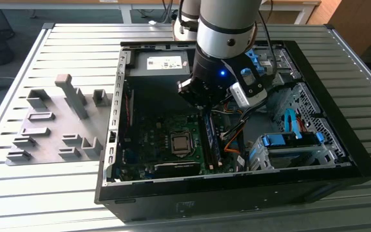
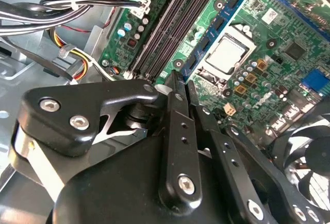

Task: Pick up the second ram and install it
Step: 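Insert the second ram into the second slot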

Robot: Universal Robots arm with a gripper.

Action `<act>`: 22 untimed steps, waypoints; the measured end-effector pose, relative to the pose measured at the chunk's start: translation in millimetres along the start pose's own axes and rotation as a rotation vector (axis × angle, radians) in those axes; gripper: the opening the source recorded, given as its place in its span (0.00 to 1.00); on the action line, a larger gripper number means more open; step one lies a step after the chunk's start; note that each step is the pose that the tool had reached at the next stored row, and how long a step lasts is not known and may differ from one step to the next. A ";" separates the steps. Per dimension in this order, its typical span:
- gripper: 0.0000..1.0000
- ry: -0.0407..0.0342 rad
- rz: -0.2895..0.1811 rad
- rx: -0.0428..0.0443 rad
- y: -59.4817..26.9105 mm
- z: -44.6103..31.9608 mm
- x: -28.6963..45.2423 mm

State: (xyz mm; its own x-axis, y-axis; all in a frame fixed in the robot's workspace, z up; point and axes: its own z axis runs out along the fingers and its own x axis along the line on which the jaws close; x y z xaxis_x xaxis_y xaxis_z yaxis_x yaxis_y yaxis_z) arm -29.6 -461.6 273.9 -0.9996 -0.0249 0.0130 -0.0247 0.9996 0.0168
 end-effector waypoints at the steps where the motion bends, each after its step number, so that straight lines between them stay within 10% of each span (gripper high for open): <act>1: 0.14 0.0000 0.000 0.0002 0.0 0.0 0.0; 22: 0.14 -0.0004 0.018 -0.0008 -0.4 18.6 -5.0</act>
State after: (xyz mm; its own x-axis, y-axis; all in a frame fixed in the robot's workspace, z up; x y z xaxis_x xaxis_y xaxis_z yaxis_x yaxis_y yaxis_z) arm -24.8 -461.6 255.2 -0.9999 -0.0069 0.0130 -0.0067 0.9998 0.0174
